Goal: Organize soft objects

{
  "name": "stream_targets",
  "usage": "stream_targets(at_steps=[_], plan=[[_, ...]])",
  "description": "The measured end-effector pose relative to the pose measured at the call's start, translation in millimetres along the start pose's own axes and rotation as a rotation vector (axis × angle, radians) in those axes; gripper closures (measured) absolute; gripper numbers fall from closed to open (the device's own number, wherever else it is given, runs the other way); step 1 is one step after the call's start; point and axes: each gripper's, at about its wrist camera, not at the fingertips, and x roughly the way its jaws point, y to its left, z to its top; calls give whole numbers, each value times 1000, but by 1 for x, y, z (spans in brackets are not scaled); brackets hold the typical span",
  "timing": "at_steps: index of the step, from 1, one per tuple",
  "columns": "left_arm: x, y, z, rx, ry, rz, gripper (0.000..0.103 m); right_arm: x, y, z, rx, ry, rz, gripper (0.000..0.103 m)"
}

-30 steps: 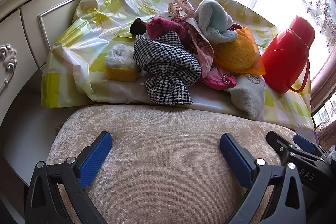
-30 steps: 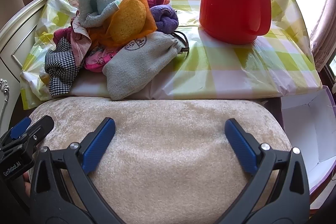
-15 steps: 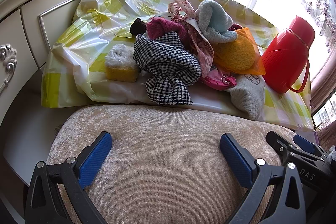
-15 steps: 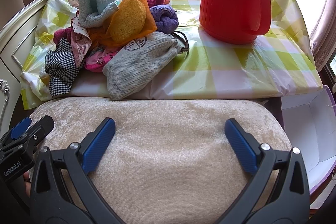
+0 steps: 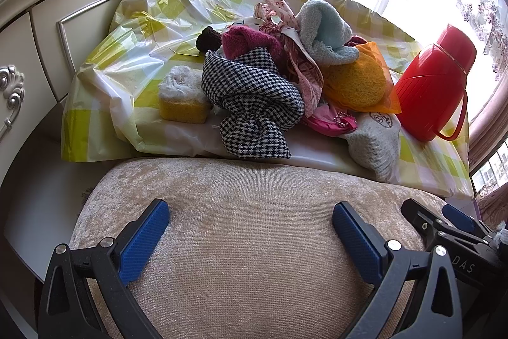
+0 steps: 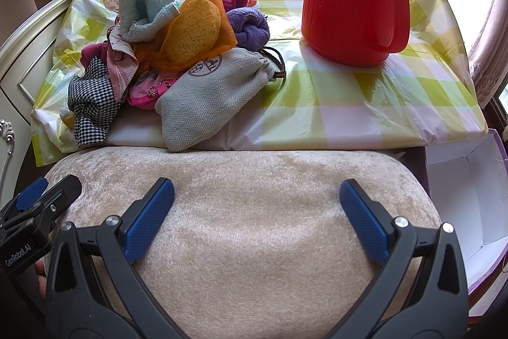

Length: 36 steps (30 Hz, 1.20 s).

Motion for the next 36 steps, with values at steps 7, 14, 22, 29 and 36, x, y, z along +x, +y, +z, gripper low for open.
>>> stream_targets(at_steps=[7, 14, 22, 29, 36], plan=[[4, 0, 3, -9, 26, 0, 0, 1, 0, -1, -1, -3, 0, 0], [6, -2, 7, -17, 23, 16, 0, 6, -1, 2, -1, 25, 6, 0], [9, 6, 28, -94, -24, -21, 6, 13, 2, 18, -22, 24, 45, 0], [27, 8, 62, -141, -52, -64, 8, 29, 10, 46, -26, 21, 76, 0], [60, 20, 77, -238, 12, -103, 27, 58, 8, 68, 47, 62, 127, 0]])
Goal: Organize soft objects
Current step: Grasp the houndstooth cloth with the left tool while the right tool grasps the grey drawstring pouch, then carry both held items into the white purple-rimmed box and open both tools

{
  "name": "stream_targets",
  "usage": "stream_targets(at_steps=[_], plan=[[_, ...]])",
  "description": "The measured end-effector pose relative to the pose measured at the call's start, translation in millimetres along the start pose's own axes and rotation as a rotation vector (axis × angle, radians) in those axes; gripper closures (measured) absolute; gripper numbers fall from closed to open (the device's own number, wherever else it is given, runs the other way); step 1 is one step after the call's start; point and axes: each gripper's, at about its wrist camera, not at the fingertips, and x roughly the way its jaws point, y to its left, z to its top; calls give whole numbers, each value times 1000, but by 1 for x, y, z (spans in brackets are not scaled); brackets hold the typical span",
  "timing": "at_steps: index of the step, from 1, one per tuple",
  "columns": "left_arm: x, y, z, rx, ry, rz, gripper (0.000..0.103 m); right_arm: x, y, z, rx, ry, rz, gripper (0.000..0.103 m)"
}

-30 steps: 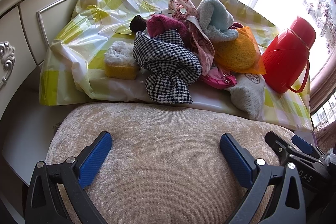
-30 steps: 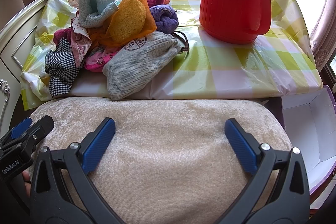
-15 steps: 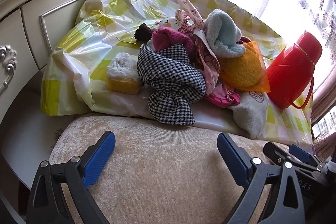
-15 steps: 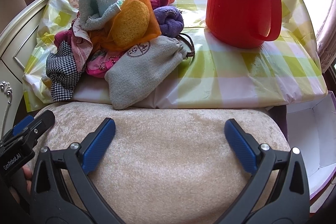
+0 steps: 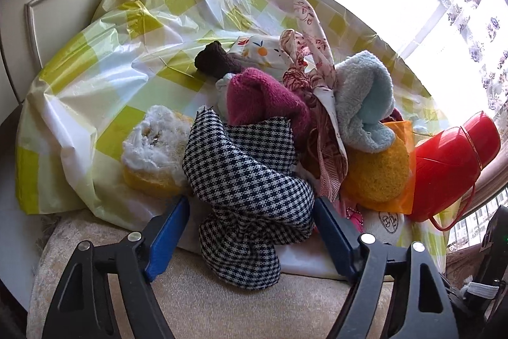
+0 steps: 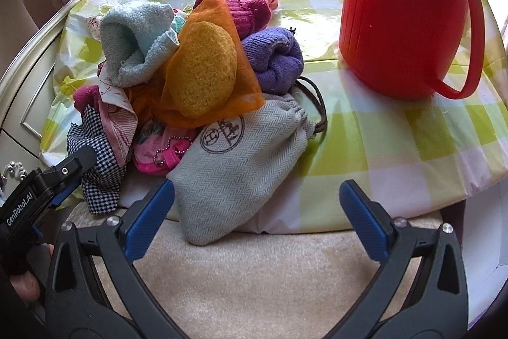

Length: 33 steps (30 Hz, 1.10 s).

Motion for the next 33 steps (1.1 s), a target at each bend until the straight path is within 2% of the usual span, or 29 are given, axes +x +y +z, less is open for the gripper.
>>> stream_targets(at_steps=[1, 3, 4, 6, 8, 9, 11, 20, 24, 29, 33], plan=[[5, 1, 1, -6, 13, -8, 30, 3, 1, 3, 1, 1, 5, 0], [12, 3, 1, -19, 31, -13, 45, 9, 3, 7, -1, 3, 15, 0], [13, 3, 2, -21, 34, -18, 48, 13, 4, 8, -4, 11, 20, 1], [13, 3, 1, -17, 28, -21, 58, 20, 6, 11, -3, 25, 43, 7], [12, 3, -1, -9, 21, -24, 64, 22, 6, 11, -1, 33, 98, 20], [11, 2, -3, -7, 19, -25, 66, 23, 6, 12, -1, 32, 111, 22], [7, 2, -7, -5, 12, -29, 69, 23, 6, 10, 2, 33, 143, 33], [-23, -6, -25, 8, -21, -39, 77, 10, -11, -4, 56, 46, 226, 53], [-32, -8, -31, 17, -40, -48, 78, 2, -19, -12, 59, 45, 240, 58], [-49, -14, -42, 38, -73, -69, 79, -20, -39, -22, 95, 24, 260, 71], [-56, -23, -47, 68, -86, -85, 79, -31, -48, -28, 113, 2, 264, 74]])
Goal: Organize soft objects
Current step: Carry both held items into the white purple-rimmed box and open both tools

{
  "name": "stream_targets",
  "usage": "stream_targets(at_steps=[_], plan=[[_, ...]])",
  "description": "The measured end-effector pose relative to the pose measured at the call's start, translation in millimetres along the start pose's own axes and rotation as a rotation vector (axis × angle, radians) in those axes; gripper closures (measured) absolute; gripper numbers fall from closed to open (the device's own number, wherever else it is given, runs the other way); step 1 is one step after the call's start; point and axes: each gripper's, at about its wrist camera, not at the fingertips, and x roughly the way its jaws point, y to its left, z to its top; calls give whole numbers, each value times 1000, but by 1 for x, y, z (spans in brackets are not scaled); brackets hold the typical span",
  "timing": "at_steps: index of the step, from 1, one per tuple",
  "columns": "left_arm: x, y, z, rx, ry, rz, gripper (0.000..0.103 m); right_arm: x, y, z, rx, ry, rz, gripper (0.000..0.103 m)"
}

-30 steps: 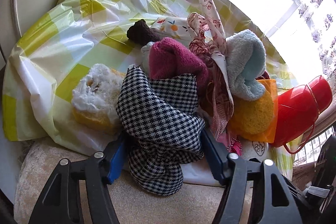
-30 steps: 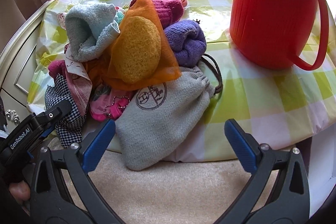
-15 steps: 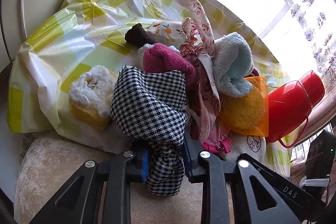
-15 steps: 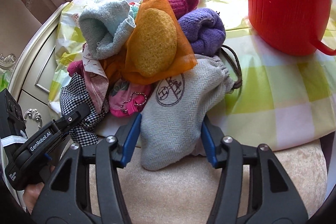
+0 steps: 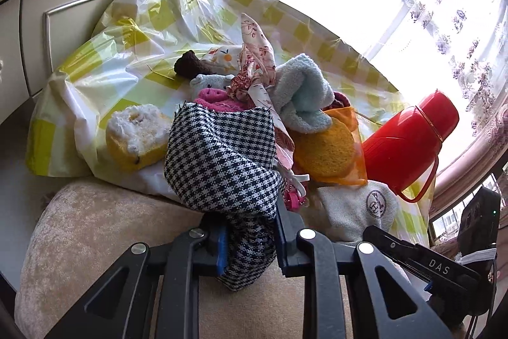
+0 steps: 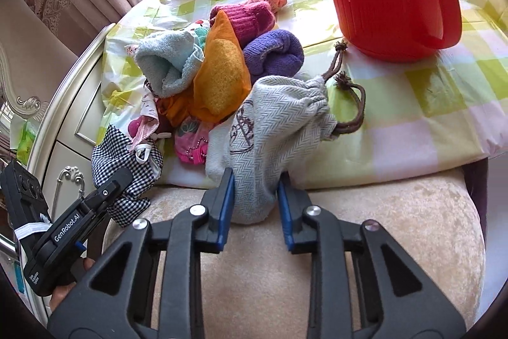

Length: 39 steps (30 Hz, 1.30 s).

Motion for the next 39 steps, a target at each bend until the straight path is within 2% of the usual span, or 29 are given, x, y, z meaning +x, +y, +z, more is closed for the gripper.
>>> stream_targets(at_steps=[6, 13, 20, 26, 32, 36, 39], plan=[[-12, -19, -5, 57, -31, -27, 79, -17, -6, 1, 20, -47, -3, 77], [-9, -48, -15, 114, -6, -83, 79, -50, -30, -4, 56, -90, -32, 78], [-2, -98, -30, 209, 33, -177, 79, -95, -72, -12, 131, -147, -85, 78], [8, -161, -50, 326, 91, -299, 79, -133, -125, -19, 239, -208, -170, 78], [27, -232, -78, 457, 189, -417, 79, -163, -183, -29, 355, -262, -258, 78], [37, -271, -99, 542, 252, -456, 79, -176, -217, -35, 428, -286, -302, 78], [48, -294, -112, 594, 297, -457, 79, -180, -238, -38, 467, -292, -317, 78]])
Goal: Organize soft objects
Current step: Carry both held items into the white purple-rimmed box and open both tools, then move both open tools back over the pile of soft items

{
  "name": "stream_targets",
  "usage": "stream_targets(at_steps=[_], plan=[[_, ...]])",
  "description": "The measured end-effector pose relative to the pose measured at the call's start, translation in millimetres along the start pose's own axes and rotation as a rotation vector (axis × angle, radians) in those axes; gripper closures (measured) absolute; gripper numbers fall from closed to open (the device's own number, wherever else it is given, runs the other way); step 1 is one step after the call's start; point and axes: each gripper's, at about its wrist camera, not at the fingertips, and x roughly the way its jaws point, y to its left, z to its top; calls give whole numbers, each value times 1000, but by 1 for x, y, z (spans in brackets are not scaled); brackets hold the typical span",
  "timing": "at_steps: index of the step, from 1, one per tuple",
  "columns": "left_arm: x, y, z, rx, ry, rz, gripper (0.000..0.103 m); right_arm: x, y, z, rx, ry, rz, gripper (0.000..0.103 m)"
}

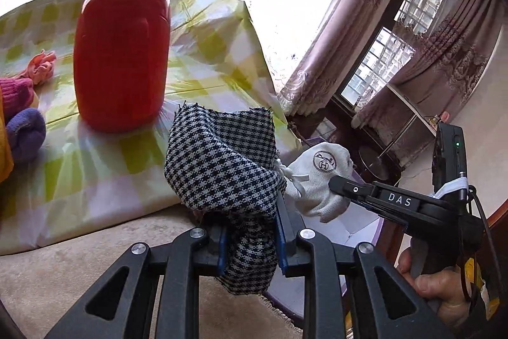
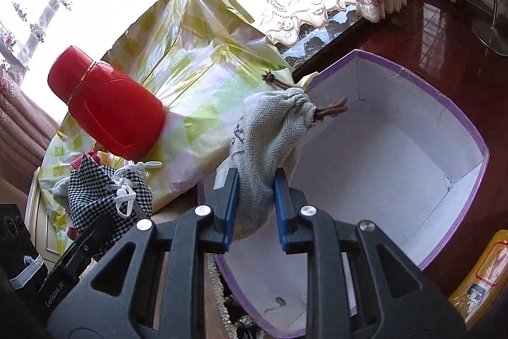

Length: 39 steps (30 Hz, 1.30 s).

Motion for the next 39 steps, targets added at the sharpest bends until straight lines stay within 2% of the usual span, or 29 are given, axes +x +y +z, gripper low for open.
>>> stream_targets(at_steps=[7, 10, 12, 16, 22, 25, 29, 34, 36, 37, 38, 39], plan=[[51, -27, 13, 82, 124, 20, 77, 13, -33, 5, 71, 24, -17, 78], [78, -36, 14, 117, 198, 42, 63, 22, -41, 1, 94, 47, -13, 78], [93, -34, 12, 119, 239, 81, 45, 28, -47, -1, 98, 54, -15, 78], [111, -21, 7, 68, 316, 168, 44, 47, -53, -6, 104, 92, -22, 78], [90, -4, 9, -15, 256, 174, 43, 70, -59, -16, 100, 165, -44, 81], [79, 6, 8, -66, 232, 163, 42, 73, -62, -15, 104, 167, -44, 88], [72, 15, 9, -105, 214, 165, 41, 74, -58, -8, 71, 149, -51, 88], [57, 24, 5, -137, 191, 153, 41, 77, -65, -5, 67, 208, -95, 87], [52, 29, 3, -158, 178, 136, 41, 72, -73, -5, 61, 236, -140, 64], [48, 32, 2, -168, 172, 130, 41, 68, -79, -6, 72, 241, -162, 36], [45, 35, 1, -176, 164, 123, 41, 63, -86, -6, 89, 236, -181, 21], [41, 36, 0, -182, 156, 120, 41, 57, -91, -6, 100, 222, -196, 21]])
